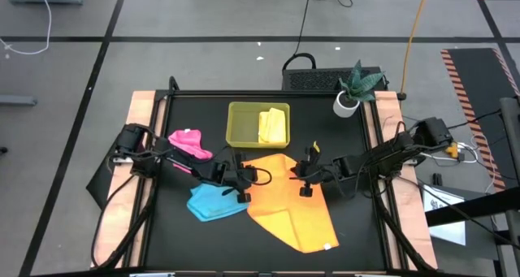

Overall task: Fold microfiber towels
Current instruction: Fold the orange microfiber cloth

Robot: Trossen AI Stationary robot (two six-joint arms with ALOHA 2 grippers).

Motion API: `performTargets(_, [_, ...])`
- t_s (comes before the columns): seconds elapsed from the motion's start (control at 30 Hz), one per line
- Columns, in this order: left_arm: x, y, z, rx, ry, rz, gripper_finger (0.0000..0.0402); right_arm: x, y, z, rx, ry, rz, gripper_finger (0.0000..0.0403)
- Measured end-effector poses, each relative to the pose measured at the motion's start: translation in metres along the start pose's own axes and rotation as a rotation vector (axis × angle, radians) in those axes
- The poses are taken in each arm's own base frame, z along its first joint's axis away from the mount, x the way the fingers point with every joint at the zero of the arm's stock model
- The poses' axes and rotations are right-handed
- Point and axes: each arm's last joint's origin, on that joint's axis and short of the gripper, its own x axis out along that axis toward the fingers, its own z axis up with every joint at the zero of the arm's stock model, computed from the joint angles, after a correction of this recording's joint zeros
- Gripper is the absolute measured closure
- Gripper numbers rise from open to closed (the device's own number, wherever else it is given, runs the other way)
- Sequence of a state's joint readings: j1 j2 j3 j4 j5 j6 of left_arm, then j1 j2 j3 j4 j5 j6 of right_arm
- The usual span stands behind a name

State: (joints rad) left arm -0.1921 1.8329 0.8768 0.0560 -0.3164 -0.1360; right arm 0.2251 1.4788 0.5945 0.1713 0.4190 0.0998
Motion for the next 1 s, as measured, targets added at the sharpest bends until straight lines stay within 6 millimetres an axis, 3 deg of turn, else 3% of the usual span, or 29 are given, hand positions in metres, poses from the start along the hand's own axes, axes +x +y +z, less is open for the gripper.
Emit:
performTargets(0.13, [0.0,0.0,0.0,0.0,0.0,0.0,0.0371,-0.004,-0.004,0.0,0.051,0.005,-0.06,0.0402])
performTargets(0.27, [0.0,0.0,0.001,0.008,-0.006,0.002,0.0371,-0.009,-0.02,-0.007,0.233,0.033,-0.344,0.0402])
performTargets(0.37, [0.0,0.0,0.001,0.008,-0.008,0.003,0.0371,-0.01,-0.029,-0.018,0.295,0.103,-0.455,0.0402])
performTargets(0.7, [0.0,0.0,0.008,0.016,-0.082,0.0,0.0371,-0.008,-0.045,-0.05,0.366,0.199,-0.537,0.0395])
performTargets(1.0, [0.002,0.011,0.018,-0.008,-0.157,0.019,0.0371,-0.027,-0.054,-0.052,0.421,0.215,-0.525,0.0317])
